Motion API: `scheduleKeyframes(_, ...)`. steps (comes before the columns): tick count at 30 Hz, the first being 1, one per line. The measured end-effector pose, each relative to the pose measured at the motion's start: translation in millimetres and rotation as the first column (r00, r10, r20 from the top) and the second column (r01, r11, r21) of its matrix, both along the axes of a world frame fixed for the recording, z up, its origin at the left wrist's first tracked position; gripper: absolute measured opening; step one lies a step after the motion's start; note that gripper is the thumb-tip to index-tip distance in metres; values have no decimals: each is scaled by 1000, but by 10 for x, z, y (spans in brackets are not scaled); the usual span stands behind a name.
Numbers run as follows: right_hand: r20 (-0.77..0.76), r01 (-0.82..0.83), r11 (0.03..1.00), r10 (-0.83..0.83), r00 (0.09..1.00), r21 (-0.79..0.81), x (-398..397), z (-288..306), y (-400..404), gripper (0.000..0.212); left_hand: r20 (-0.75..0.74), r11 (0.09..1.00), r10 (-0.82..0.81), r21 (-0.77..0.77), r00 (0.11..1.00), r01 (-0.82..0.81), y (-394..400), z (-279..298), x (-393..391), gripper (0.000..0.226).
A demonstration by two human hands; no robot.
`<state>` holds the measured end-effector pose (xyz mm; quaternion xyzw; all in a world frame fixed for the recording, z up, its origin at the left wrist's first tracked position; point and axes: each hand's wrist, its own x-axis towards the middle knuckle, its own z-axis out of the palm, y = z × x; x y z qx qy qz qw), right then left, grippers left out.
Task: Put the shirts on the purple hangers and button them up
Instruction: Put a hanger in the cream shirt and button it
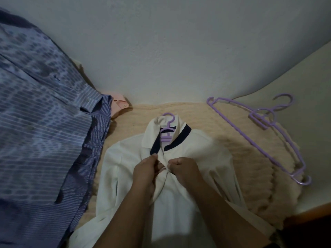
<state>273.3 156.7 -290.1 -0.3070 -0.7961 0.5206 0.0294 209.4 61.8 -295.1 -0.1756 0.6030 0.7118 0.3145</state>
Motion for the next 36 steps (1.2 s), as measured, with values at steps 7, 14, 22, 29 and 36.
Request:
scheduleKeyframes(7, -15, 112, 987, -115, 993, -115, 41, 38, -22, 25, -37, 995, -96, -35, 995, 95, -113, 107, 34, 27)
scheduleKeyframes(14, 42, 250, 925, -248, 968, -286, 129, 54, -76, 24, -268, 870, -455, -336, 849, 360, -355, 116, 154, 20)
scheduleKeyframes(22, 32, 334, 900, -339, 940, -281, 195, 64, -285, 28, -181, 976, -183, -148, 966, 158, -296, 149, 321, 24)
scheduleKeyframes(29, -4, 321, 879, -344, 939, -353, 151, 188, -154, 28, -161, 980, -192, -76, 968, 182, -200, 131, 345, 17)
scheduleKeyframes(36, 37, 242, 873, -250, 968, -423, 123, 200, -50, 28, -291, 945, -328, -112, 899, 309, -214, 62, 341, 27)
